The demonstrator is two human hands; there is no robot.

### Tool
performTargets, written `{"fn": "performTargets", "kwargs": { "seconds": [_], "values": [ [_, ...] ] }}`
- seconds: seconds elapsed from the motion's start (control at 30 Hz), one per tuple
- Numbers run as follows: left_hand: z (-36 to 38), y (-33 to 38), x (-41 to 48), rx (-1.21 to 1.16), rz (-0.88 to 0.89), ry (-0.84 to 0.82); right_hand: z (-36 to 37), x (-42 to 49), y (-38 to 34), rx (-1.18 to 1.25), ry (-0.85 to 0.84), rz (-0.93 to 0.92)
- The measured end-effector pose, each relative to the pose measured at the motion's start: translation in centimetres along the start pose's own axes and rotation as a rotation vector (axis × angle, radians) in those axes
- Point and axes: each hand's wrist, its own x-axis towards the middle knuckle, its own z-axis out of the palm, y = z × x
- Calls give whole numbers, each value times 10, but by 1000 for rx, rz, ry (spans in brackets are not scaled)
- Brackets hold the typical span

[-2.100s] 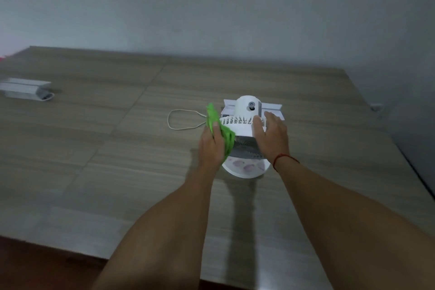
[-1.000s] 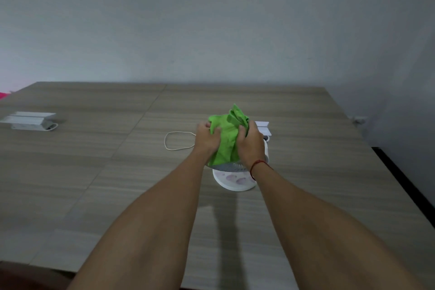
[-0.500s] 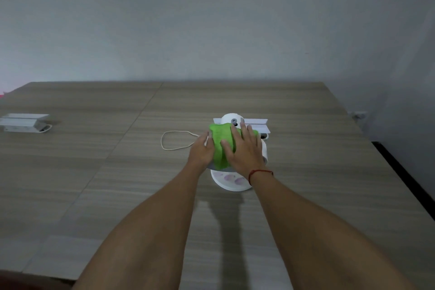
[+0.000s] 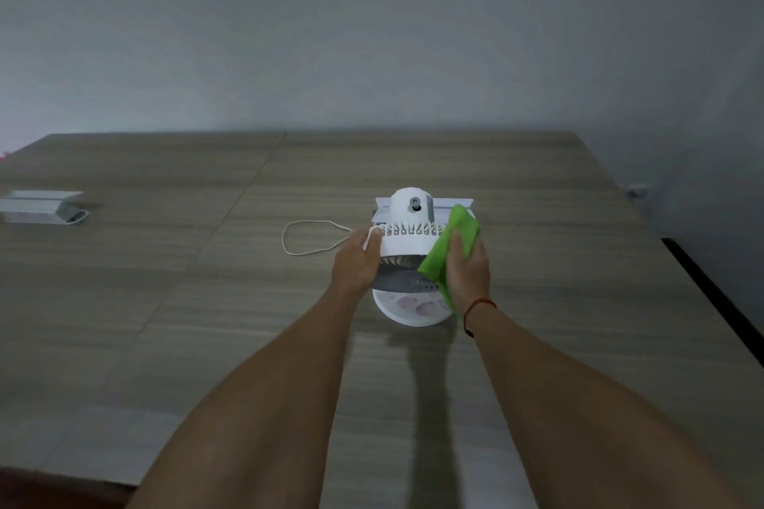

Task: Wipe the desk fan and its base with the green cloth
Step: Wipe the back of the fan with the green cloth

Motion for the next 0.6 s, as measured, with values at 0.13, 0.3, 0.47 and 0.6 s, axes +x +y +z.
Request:
{"fn": "performTargets", "kwargs": {
  "seconds": [0.13, 0.3, 0.47, 0.6],
  "values": [
    [-1, -2, -1, -1, -26, 16, 10, -6, -10, -199, 15, -241],
    [1, -3, 2, -6, -29, 27, 10, 1, -14, -358, -135, -505],
    [1, -6, 7, 33, 19, -43, 7, 9, -11, -102, -16, -286],
    [0, -10, 6, 56, 58, -23, 4, 21, -8, 53, 54, 16]
  ]
}}
